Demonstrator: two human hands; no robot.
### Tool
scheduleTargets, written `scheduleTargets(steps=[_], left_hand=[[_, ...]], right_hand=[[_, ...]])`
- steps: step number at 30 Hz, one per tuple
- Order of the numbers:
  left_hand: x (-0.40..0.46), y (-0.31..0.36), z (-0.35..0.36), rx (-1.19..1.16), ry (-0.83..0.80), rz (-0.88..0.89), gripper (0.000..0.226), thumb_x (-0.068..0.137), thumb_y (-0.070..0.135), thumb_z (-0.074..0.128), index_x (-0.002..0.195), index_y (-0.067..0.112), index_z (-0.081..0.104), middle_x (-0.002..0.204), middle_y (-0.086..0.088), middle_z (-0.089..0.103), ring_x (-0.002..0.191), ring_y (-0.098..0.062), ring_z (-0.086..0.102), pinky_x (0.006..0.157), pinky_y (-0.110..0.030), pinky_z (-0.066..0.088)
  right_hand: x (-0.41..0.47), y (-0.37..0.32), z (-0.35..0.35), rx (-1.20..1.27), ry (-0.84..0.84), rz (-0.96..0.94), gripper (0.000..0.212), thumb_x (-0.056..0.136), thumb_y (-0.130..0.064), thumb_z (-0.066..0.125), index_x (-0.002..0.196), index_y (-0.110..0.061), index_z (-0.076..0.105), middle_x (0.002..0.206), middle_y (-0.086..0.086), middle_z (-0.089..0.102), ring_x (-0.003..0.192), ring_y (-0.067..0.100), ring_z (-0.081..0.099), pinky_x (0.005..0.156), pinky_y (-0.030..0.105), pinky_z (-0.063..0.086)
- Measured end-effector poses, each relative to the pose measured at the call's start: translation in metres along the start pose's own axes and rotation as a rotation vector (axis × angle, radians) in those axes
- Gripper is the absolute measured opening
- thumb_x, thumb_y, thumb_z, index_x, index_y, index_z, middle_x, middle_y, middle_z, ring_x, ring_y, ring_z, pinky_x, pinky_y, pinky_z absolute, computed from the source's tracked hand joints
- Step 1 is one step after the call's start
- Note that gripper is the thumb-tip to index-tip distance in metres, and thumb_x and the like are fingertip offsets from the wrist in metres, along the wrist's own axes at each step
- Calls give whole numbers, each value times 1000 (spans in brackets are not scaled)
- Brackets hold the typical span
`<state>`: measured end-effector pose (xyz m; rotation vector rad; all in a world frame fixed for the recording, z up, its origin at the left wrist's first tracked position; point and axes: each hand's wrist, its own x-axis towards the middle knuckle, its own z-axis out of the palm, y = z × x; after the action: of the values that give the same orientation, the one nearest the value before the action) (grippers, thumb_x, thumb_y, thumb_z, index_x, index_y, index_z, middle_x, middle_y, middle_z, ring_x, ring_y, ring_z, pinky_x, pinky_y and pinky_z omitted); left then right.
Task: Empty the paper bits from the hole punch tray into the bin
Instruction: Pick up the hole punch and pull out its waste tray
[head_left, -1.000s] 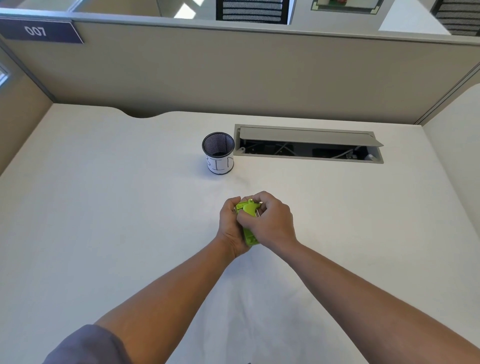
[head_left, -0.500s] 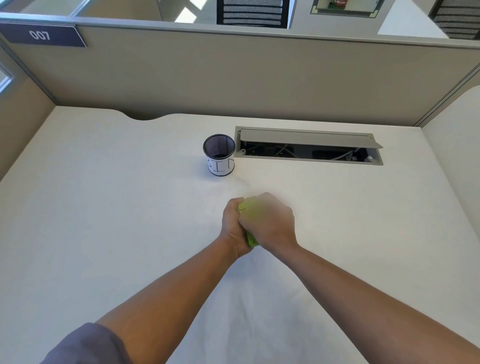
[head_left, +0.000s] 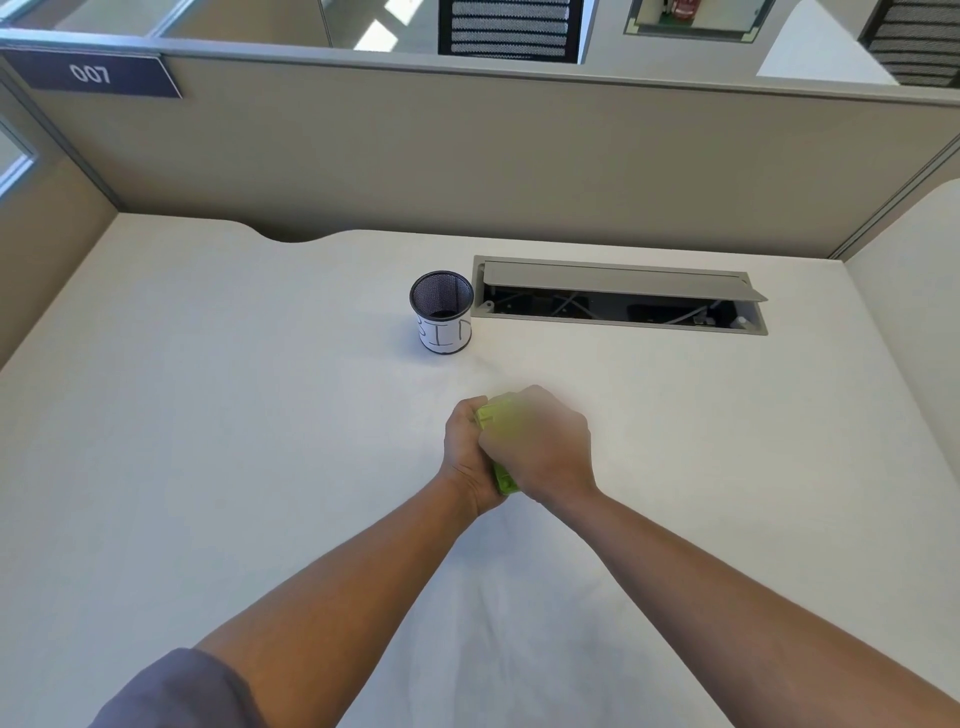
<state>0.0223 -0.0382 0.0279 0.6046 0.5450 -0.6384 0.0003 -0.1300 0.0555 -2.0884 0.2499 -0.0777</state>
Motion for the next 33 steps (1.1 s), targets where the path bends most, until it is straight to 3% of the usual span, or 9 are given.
scheduleTargets(steps=[2, 9, 23, 28, 33], left_hand=[[0, 1, 0, -11, 1, 1, 27, 79, 39, 47, 78, 16, 61, 73, -4, 67, 63, -22, 68, 58, -25, 54], [-1, 0, 2, -27, -19, 1, 27, 65, 40, 55, 78, 17, 61, 76, -4, 65, 65, -22, 67, 60, -26, 53], [1, 3, -2, -27, -11, 10, 39, 75, 42, 48, 68, 11, 70, 69, -8, 71, 62, -23, 70, 57, -25, 55], [0, 4, -3, -12, -28, 19, 36, 67, 42, 53, 70, 11, 71, 71, -9, 70, 62, -24, 70, 58, -26, 56], [3, 4, -5, -12, -19, 14, 40, 79, 42, 46, 77, 11, 71, 74, -10, 70, 65, -25, 70, 59, -30, 58]], right_hand=[[0, 0, -1, 7, 1, -4, 32, 54, -44, 68, 84, -34, 68, 62, -23, 63, 59, 4, 60, 52, 20, 47], [1, 1, -2, 67, -15, -24, 28, 55, -40, 69, 82, -33, 69, 56, -22, 59, 55, 3, 56, 48, 10, 38], [1, 5, 0, 80, -2, -82, 27, 58, -38, 72, 84, -31, 65, 57, -15, 58, 52, 4, 51, 46, 20, 44], [2, 5, -2, 128, -23, -66, 27, 60, -37, 72, 86, -29, 68, 55, -16, 56, 52, 3, 49, 48, 18, 43], [3, 4, -7, 218, -42, -38, 25, 63, -34, 73, 86, -26, 71, 54, -15, 49, 54, 3, 45, 49, 20, 43]])
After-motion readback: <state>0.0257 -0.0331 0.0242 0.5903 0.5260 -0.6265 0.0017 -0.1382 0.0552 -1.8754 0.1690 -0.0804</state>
